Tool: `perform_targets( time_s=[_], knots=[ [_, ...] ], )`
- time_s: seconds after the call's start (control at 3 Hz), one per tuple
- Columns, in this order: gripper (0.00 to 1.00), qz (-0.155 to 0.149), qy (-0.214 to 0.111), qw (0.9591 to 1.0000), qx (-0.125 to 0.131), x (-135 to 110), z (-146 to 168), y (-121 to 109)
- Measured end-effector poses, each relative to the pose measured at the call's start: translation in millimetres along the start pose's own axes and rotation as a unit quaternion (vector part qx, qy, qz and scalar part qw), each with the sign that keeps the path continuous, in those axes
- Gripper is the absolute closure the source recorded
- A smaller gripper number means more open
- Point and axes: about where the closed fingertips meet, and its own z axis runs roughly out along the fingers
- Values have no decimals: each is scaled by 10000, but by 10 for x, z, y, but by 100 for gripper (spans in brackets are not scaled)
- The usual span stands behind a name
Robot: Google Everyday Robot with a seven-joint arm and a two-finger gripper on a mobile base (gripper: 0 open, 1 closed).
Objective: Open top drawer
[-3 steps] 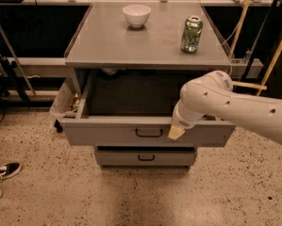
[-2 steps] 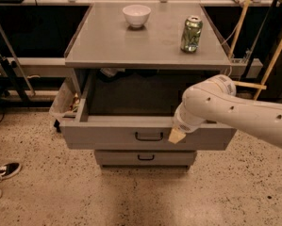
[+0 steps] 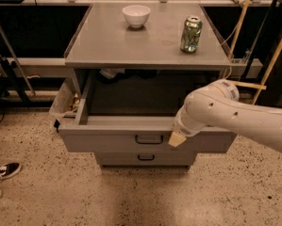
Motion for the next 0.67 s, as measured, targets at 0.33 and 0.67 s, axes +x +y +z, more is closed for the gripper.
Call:
perform_targets(
  time_s=[0.33,0.67],
  knots=[
    [100,1,-1,10000,0,-8,-28,-7],
    [100,114,-69,9999,35,40,-41,93]
  ],
)
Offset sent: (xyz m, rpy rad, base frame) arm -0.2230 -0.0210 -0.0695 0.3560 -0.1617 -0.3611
